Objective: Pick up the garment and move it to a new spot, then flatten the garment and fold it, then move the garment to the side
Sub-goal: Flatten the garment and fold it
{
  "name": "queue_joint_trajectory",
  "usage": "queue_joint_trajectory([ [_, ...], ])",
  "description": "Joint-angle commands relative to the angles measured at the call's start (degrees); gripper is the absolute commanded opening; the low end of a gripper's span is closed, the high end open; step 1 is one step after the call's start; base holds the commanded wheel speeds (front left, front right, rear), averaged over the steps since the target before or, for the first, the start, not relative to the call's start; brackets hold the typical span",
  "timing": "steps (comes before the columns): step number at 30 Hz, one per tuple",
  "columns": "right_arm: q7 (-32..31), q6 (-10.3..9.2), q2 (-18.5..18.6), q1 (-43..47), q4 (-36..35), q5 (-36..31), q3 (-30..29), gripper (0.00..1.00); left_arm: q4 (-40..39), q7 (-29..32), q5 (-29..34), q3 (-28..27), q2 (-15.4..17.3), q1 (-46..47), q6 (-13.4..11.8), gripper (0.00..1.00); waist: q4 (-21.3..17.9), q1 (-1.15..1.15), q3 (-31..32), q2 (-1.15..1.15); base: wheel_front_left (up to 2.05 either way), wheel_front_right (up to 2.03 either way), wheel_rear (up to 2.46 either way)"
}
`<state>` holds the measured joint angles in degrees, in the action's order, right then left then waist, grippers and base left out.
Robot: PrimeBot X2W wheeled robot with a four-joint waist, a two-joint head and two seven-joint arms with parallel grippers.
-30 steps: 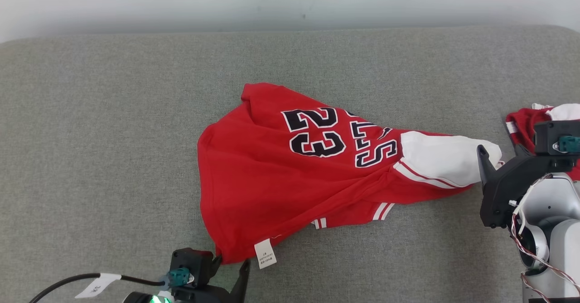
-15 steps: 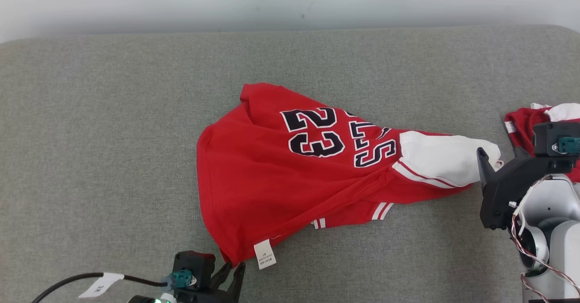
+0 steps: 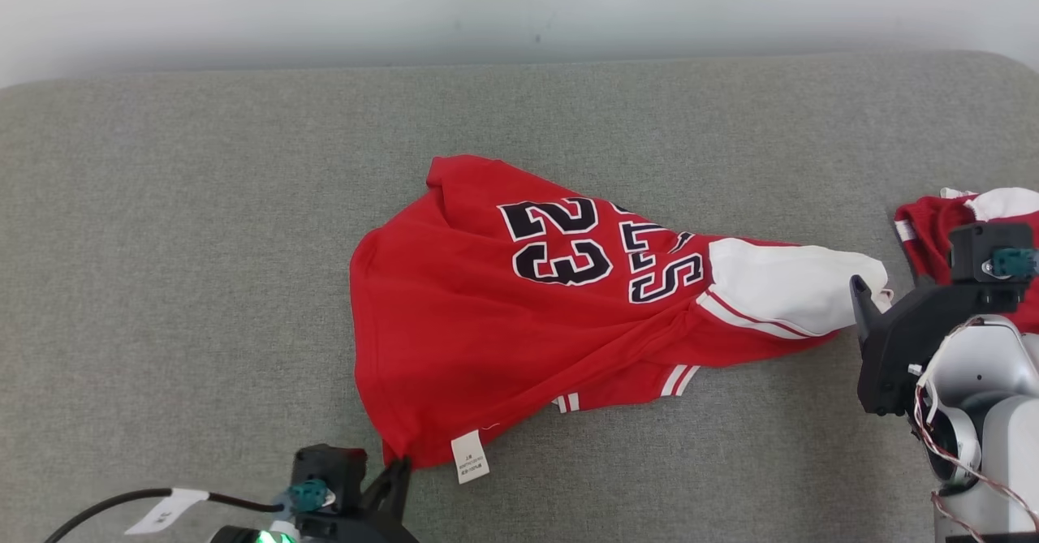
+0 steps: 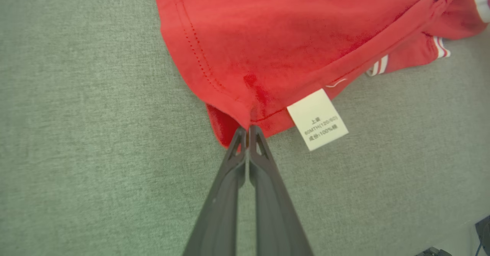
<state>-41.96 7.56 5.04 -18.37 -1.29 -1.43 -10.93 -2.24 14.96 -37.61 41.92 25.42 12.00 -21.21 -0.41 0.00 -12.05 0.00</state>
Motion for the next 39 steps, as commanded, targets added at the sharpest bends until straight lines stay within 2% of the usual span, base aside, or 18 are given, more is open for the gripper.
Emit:
queue_joint_trajectory([
  [1, -0.6, -0.14, 0.3, -0.4, 0.7, 0.5, -0.2, 1.00, 0.2, -0.7, 0.2, -0.6, 0.1, -0.1, -0.6, 0.00, -0.1, 0.00, 0.1, 0.00, 0.00, 0.00, 0.00],
  [5, -2.8, -0.14, 0.9, -4.1, 5.2, 2.0, -2.1, 1.00, 0.0, -1.2, -0.1, -1.4, 0.9, -0.7, -0.9, 0.00, -0.2, 0.00, -0.3, 0.00, 0.00, 0.00, 0.00],
  [7, -4.8, -0.14, 1.2, -7.6, 10.2, 2.6, -4.8, 1.00, -0.2, -1.4, 0.0, -1.5, 1.1, -0.4, -0.7, 0.00, 0.2, 0.00, -1.1, 0.00, 0.00, 0.00, 0.00],
  [13, -6.1, -0.14, 1.0, -14.6, 18.4, 0.9, -9.9, 1.00, -0.1, -1.4, 0.1, -1.1, 0.6, 1.0, -0.1, 0.00, 2.0, 0.00, -3.1, 0.00, 0.00, 0.00, 0.00],
  [21, -9.0, -0.14, 0.0, -18.5, 23.1, -0.1, -11.5, 1.00, -0.1, -1.7, -0.1, -0.9, 0.6, 0.9, -0.2, 0.00, 3.0, 0.00, -4.2, 0.00, 0.00, 0.00, 0.00],
  [24, -10.4, -0.14, -0.3, -19.5, 23.6, -0.5, -11.8, 0.95, -0.2, -1.7, -0.1, -0.9, 0.7, 1.0, -0.3, 0.00, 2.9, 0.00, -4.6, 0.00, 0.00, 0.00, 0.00],
  [25, -10.9, -0.14, -0.4, -19.6, 23.5, -0.6, -11.8, 0.86, -0.3, -1.6, -0.1, -0.9, 0.6, 1.2, -0.4, 0.00, 2.9, 0.00, -4.6, 0.00, 0.00, 0.00, 0.00],
  [30, -13.8, -0.14, -0.4, -19.4, 22.1, -0.9, -10.9, 0.67, -0.2, -1.4, 0.0, -0.7, 0.3, 2.1, -0.4, 0.00, 2.5, 0.00, -4.9, 0.00, 0.00, 0.00, 0.00],
  [31, -14.5, -0.14, -0.3, -19.0, 21.6, -0.8, -10.6, 0.45, -0.2, -1.4, -0.1, -0.7, 0.3, 2.2, -0.3, 0.00, 2.4, 0.00, -4.8, 0.00, 0.00, 0.00, 0.00],
  [34, -14.7, -0.14, 0.3, -18.3, 19.8, 0.1, -9.0, 0.00, 0.1, -1.6, -0.3, -0.7, 0.0, 2.2, -0.3, 0.00, 2.1, 0.00, -4.8, 0.00, 0.00, 0.00, 0.00],
  [39, -11.5, -0.14, 1.3, -16.7, 15.7, 3.4, -5.5, 0.00, 0.6, -2.0, -0.6, -0.6, -0.3, 2.2, 0.1, 0.00, 2.1, 0.00, -3.9, 0.00, 0.00, 0.00, 0.00],
])
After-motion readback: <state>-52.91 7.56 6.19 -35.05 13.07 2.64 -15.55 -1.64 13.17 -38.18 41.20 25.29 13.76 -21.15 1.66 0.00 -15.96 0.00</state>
